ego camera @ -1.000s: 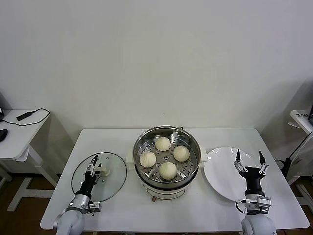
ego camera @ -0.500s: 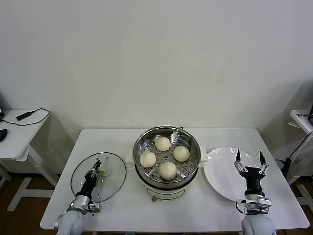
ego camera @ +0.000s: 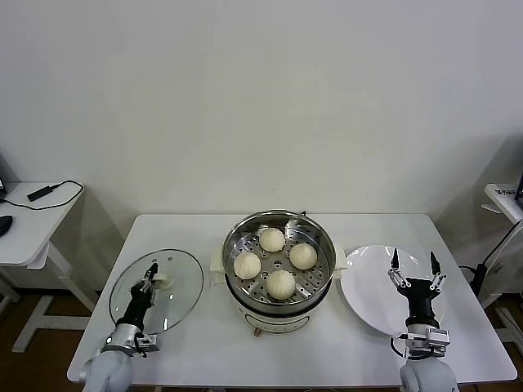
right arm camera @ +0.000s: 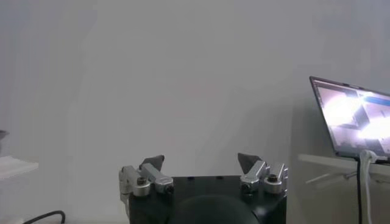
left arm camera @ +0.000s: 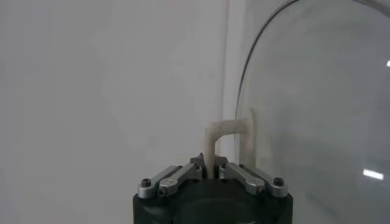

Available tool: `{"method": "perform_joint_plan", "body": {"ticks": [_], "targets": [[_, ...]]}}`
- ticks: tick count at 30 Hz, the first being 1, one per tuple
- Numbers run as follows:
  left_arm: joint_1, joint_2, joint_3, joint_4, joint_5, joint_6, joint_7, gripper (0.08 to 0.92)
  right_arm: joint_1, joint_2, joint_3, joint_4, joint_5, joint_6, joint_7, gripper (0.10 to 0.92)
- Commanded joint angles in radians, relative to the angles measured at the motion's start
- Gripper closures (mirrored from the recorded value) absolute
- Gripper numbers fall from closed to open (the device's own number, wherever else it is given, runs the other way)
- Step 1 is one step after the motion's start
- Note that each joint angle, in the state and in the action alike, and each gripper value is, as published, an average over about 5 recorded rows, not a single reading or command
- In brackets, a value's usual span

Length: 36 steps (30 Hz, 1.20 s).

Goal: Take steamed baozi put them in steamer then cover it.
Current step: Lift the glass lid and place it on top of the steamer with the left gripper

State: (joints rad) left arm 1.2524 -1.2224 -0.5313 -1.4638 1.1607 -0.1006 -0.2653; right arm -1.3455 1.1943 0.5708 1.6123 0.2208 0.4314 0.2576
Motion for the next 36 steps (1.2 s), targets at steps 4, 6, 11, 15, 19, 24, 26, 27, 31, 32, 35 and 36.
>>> {"method": "perform_joint_plan", "body": {"ticks": [4,6,11,15,19,24,26,27,31,32,35,36], "targets": [[0.094,0.073,-0.076,-0.405,-0.116,0.071,0.072,0.808,0.003,0.004,-0.003,0.001,-0.009,-0.003,-0.001,0.203],[0.101,0.08,-0.075,-0.473,-0.126,0.09,0.09,0.808,0.003,0.004,-0.004,-0.001,-0.013,-0.007,-0.001,0.203],[0.093,0.085,-0.045,-0.636,-0.121,0.135,0.132,0.808,0.003,0.002,0.001,-0.008,-0.016,-0.015,-0.002,0.203],[0.067,0.084,0.003,-0.734,-0.106,0.177,0.164,0.808,-0.004,0.005,0.014,-0.008,-0.016,-0.015,-0.002,0.203],[0.041,0.095,0.092,-0.821,-0.101,0.233,0.191,0.808,-0.011,0.005,0.028,-0.006,-0.011,-0.013,-0.004,0.203],[0.01,0.108,0.246,-0.896,-0.102,0.332,0.229,0.808,-0.009,0.004,0.032,-0.012,-0.01,-0.014,-0.005,0.203],[-0.009,0.106,0.322,-0.909,-0.096,0.373,0.244,0.808,-0.007,0.005,0.031,-0.015,-0.011,-0.014,-0.005,0.203],[-0.021,0.102,0.363,-0.91,-0.089,0.392,0.252,0.808,-0.006,0.006,0.03,-0.016,-0.012,-0.015,-0.005,0.203],[-0.064,0.073,0.509,-0.89,-0.054,0.455,0.282,0.808,0.0,0.011,0.025,-0.027,-0.016,-0.016,-0.007,0.203],[-0.072,0.064,0.536,-0.881,-0.047,0.467,0.288,0.808,0.002,0.013,0.023,-0.031,-0.018,-0.016,-0.007,0.203],[-0.097,0.036,0.609,-0.848,-0.025,0.501,0.314,0.808,0.008,0.02,0.017,-0.04,-0.025,-0.017,-0.006,0.203],[-0.106,0.029,0.626,-0.835,-0.02,0.512,0.325,0.808,0.01,0.023,0.016,-0.042,-0.027,-0.018,-0.006,0.203]]}}
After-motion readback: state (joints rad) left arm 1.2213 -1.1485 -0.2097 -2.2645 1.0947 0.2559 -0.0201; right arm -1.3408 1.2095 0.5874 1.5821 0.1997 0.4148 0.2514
